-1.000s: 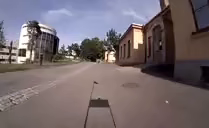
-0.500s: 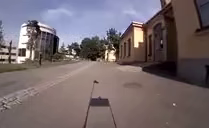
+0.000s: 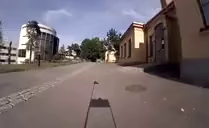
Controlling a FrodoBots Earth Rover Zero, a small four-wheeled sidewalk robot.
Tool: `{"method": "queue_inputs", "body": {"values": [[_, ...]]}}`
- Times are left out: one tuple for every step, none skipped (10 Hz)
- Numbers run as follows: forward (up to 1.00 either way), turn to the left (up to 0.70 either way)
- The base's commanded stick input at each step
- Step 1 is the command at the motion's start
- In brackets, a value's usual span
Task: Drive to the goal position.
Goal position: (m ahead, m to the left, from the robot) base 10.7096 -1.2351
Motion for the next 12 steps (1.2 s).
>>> {"method": "queue_inputs", "body": {"values": [[0.45, 0.00], [0.45, 0.00], [0.45, 0.00], [0.45, 0.00], [0.45, 0.00], [0.45, 0.00], [0.45, 0.00], [0.45, 0.00], [0.45, 0.00], [0.45, 0.00], [0.45, 0.00], [0.45, 0.00]]}}
